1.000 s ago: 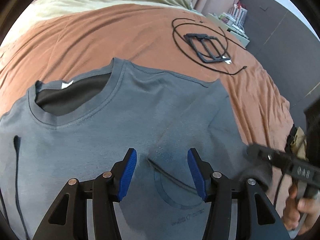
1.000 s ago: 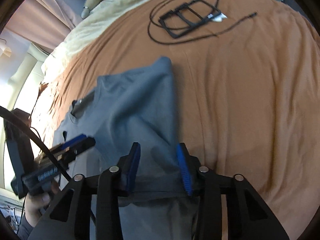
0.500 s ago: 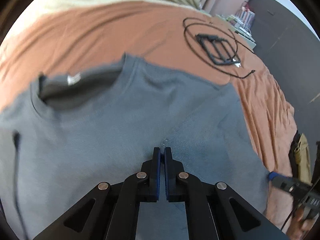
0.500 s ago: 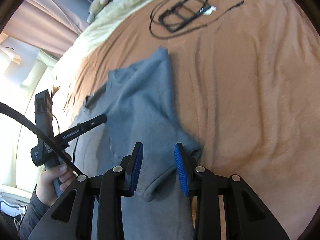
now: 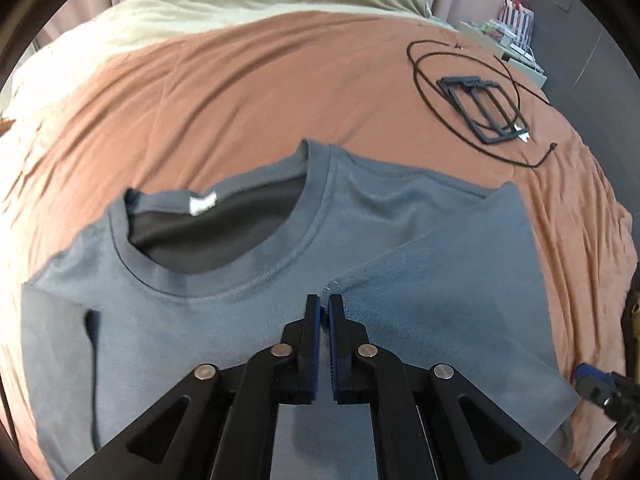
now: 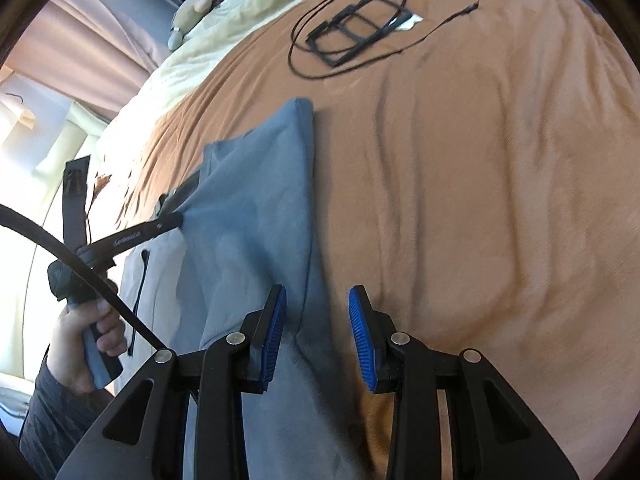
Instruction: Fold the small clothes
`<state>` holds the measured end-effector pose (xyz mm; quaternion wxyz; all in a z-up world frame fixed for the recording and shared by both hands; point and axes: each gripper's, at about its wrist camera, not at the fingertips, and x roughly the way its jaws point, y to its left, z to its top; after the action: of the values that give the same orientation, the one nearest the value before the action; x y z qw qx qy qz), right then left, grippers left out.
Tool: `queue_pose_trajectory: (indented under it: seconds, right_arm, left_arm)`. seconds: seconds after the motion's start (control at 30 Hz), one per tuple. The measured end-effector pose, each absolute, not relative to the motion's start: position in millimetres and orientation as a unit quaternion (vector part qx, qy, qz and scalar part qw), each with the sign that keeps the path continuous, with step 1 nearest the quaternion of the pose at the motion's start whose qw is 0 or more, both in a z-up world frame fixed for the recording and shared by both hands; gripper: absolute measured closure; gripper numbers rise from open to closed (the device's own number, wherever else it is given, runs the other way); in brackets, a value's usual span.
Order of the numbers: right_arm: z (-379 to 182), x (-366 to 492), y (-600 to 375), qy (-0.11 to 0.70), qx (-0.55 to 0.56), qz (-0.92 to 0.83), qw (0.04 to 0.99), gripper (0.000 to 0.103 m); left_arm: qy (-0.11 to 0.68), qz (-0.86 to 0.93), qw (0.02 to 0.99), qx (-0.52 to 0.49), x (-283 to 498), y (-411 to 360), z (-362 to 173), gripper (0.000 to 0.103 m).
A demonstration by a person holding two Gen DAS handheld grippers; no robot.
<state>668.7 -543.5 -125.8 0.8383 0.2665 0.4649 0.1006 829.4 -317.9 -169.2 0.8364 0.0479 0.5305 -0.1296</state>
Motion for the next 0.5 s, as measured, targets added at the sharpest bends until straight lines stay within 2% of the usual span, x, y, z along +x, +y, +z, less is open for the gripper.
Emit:
queue_pose_trajectory:
  seconds: [0.1, 0.13, 0.23, 0.5]
  right_arm:
    - [-126.7, 667.7, -536.4, 0.467, 0.258, 0.095, 0.84, 0.073]
    - [-124.9, 667.4, -536.5, 0.466, 0.26, 0.095, 0.84, 0.073]
    - [-118.6, 657.9, -539.6, 0.449, 0.287, 0.091, 0.842, 0.073]
    - [-112.8, 624.7, -534.3, 0.445, 0.276, 0.043, 0.851, 0.073]
  left_arm:
    - [0.548, -0.132, 0.825, 0.035, 825.3, -314.1, -177.9, 0.087]
    - [0.551, -0.134, 0.823, 0.028, 823.8, -312.7, -178.5, 0.079]
    - [0.547, -0.132, 0.826, 0.015, 812.5, -308.5, -174.9, 0.064]
    - [0.568, -0.159, 0.807, -0.01, 775.0, -314.0, -170.5, 0.063]
